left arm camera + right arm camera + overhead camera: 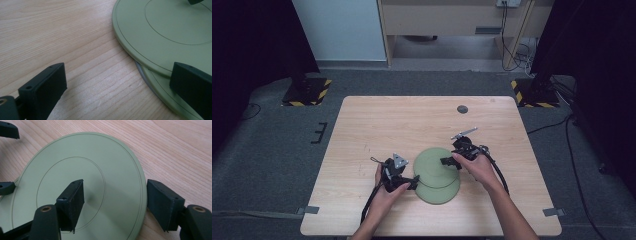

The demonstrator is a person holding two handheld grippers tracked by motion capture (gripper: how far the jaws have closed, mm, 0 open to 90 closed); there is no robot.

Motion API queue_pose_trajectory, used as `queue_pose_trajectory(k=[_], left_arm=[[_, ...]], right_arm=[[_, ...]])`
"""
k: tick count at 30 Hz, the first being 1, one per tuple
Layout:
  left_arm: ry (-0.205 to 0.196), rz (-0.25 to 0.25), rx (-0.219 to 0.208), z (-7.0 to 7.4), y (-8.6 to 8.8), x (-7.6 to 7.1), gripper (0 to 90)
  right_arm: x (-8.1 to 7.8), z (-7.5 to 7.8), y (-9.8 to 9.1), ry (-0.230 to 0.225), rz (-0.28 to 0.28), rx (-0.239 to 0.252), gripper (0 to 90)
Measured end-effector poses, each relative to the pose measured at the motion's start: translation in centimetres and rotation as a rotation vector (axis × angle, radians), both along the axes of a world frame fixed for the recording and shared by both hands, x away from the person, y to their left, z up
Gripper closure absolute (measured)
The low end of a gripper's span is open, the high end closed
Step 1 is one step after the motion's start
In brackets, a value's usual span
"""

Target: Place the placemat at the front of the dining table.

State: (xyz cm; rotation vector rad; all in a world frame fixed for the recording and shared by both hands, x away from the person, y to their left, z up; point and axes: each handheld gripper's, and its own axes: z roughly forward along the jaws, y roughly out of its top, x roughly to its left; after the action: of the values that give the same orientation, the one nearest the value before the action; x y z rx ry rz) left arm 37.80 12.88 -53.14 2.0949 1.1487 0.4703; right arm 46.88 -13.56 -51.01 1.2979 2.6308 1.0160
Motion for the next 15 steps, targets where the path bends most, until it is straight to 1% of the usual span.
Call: queue_pose_trajectory(k=[2,3,7,11,13,15], left_arm=[[-0.002,0.000,0.003,0.0,0.0,0.0,0.2],[-0.002,-0.001,0.007,0.1,-0.1,0.0,0.2],[-0.005,0.001,0.014,0.1,-0.2,0.0,0.2],[-0.009,0.004,0.017,0.1,-0.2,0.0,0.2],[-0.008,0.006,0.018,0.1,-0.2,0.0,0.2],[-0.009,0.007,0.018,0.1,-0.3,0.0,0.2]], right_arm=[[0.0,0.1,-0.1,-0.008,0.001,-0.001,32.8],[-0.1,0.5,-0.2,-0.012,-0.001,0.003,34.3],[-0.2,0.8,-0.6,-0.015,-0.003,0.018,36.9],[-0.3,1.0,-0.7,-0.018,-0.001,0.018,38.8],[-0.4,1.1,-0.8,-0.023,-0.001,0.016,41.6],[-0.4,1.3,-1.0,-0.046,0.003,0.019,46.4]])
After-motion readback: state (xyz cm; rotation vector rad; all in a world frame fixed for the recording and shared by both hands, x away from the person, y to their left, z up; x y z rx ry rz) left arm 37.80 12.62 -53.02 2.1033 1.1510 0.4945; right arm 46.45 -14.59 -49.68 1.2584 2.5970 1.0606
